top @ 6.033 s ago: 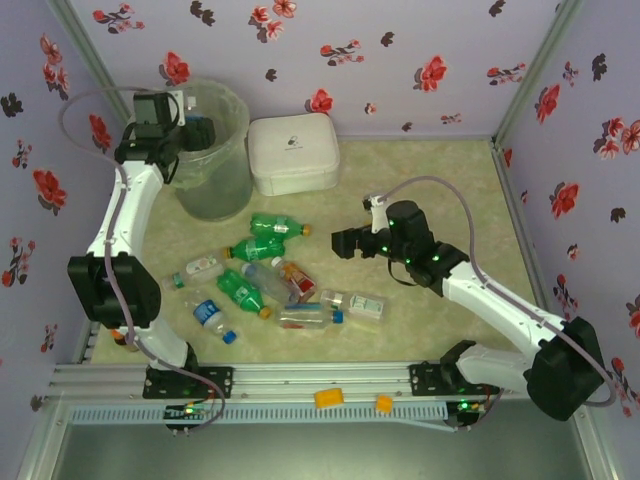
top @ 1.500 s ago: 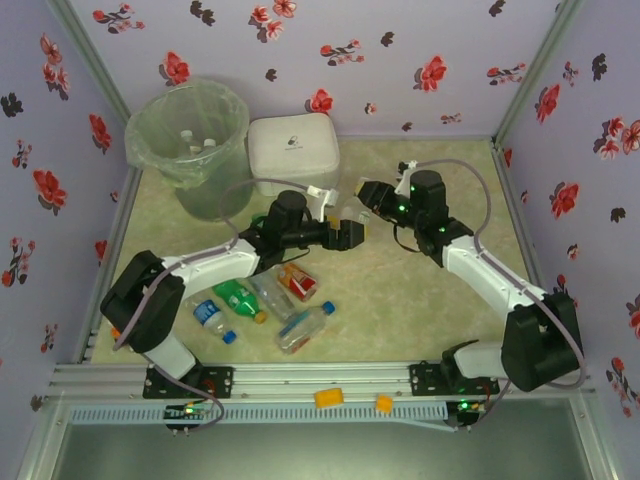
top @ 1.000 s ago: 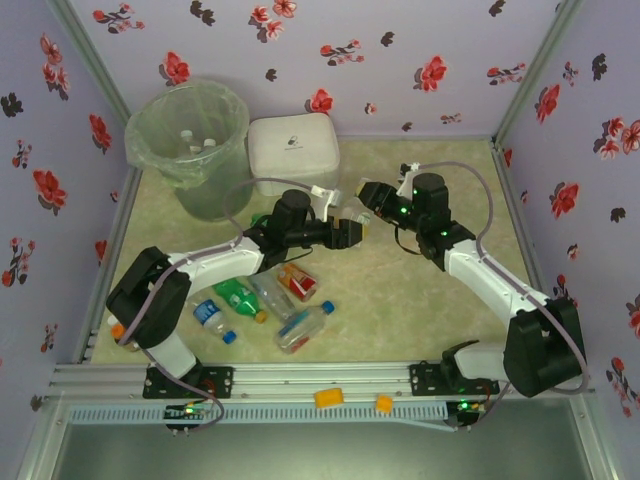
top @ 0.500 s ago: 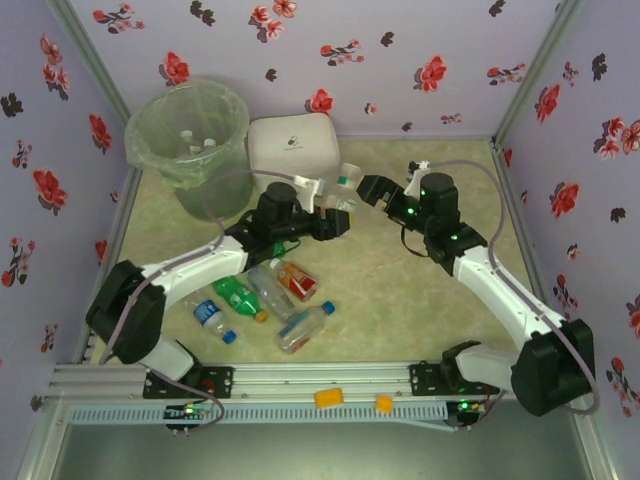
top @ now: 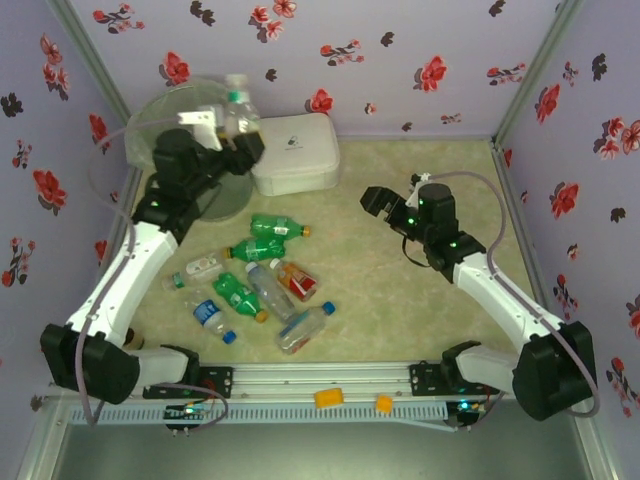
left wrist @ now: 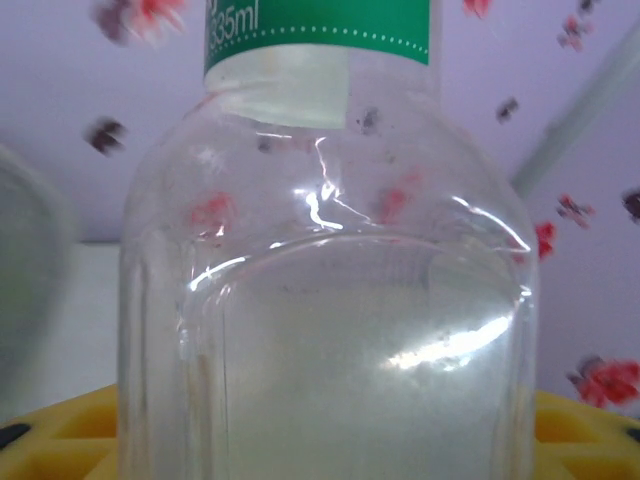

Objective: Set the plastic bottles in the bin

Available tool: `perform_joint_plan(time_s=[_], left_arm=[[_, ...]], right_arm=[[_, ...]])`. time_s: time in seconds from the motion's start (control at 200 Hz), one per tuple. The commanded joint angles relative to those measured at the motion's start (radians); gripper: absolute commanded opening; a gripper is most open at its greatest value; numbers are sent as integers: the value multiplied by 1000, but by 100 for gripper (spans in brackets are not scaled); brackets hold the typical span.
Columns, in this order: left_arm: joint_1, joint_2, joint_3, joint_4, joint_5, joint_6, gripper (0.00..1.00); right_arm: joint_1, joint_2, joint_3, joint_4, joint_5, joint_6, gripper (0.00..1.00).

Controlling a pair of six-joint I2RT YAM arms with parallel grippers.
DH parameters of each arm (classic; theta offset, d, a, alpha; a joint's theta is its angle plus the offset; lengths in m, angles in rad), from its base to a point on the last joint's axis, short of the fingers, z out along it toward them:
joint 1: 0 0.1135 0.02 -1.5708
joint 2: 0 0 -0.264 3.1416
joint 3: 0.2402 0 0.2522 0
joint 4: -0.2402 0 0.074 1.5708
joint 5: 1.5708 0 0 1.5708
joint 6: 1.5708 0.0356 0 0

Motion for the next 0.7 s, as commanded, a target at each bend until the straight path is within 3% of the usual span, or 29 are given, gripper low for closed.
perform_joint_plan(time_s=[0.0,0.25,0.525,0.6,0.695], left_arm=[[81,16,101,-129,-26,94,0],[216,241,363,-403,-49,191,0],[248,426,521,-608,-79,185,9],[248,442,527,-613,-82,182,22],[249,442,529,-603,-85,170,55]], right_arm=[[3,-1,-2,-9,-25,-12,100],[2,-26,-8,-27,-19,-21,100],[3,-87,-26,-65,14,-57,100],[2,-93,-30,-63,32,-52,100],[3,-81,-17,-93,60,-40,100]])
